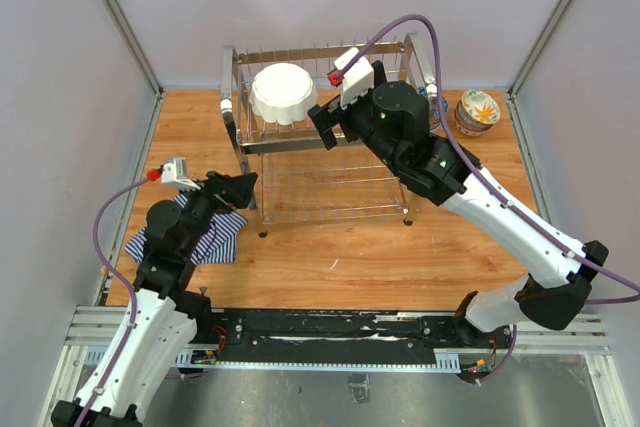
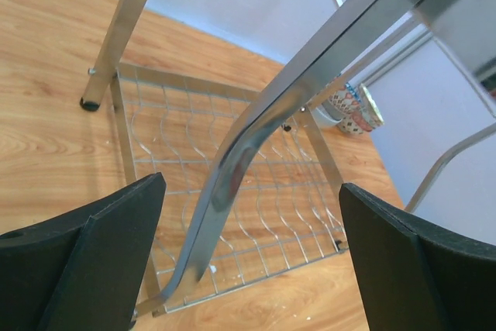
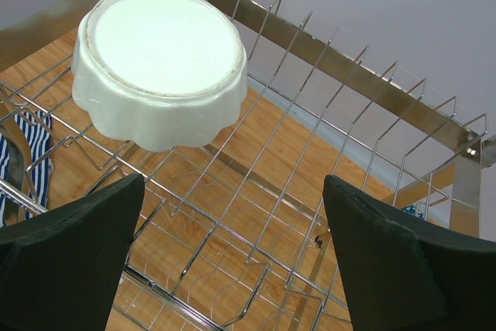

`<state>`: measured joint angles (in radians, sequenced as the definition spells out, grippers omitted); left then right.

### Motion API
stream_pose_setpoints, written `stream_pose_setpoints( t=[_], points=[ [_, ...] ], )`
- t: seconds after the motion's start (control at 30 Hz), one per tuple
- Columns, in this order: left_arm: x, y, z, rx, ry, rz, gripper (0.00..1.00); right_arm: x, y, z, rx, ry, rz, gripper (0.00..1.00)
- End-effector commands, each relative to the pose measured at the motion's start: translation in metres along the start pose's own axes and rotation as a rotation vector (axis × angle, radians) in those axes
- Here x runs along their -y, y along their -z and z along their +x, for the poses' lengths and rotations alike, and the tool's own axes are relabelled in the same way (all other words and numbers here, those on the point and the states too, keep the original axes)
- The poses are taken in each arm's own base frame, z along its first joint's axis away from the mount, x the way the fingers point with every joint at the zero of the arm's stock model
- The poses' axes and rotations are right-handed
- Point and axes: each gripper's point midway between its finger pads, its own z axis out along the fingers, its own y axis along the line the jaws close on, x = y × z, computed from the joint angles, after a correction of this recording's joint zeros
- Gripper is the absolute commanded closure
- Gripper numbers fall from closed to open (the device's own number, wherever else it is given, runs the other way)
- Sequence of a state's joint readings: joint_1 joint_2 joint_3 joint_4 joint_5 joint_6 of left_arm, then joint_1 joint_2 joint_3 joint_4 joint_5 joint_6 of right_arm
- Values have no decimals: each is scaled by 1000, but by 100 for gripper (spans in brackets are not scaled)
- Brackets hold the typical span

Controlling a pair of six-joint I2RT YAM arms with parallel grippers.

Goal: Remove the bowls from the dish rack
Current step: Adjust the bowl in the dish rack.

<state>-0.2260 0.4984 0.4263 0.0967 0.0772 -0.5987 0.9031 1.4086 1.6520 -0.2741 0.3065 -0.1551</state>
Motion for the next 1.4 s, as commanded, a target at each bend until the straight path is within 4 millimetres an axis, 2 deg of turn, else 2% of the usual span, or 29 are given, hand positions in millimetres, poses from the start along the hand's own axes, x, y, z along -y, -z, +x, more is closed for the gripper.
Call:
stream_pose_setpoints(
  t=[0.0,0.17,0.37,0.73,0.9,1.0,1.37],
  points=[
    [-6,6,3,-21,-3,-48,0,14,7,-14,25,8,44,2],
    [11,12,9,-47,47,37,0,18,12,-15,31,13,56,2],
    [42,24,10,-64,110,156,0,24,14,-16,29,28,83,2],
    [84,28,50,-165,158,248,0,37,27,-27,57,8,108,2],
    [114,19,80,-218,170,299,0,46,28,-27,54,-4,128,2],
    [125,11,94,-222,199,320,0,52,28,-27,53,-14,133,2],
    [145,-14,106,-128,303,390,0,61,31,-28,48,-26,136,2]
  ],
)
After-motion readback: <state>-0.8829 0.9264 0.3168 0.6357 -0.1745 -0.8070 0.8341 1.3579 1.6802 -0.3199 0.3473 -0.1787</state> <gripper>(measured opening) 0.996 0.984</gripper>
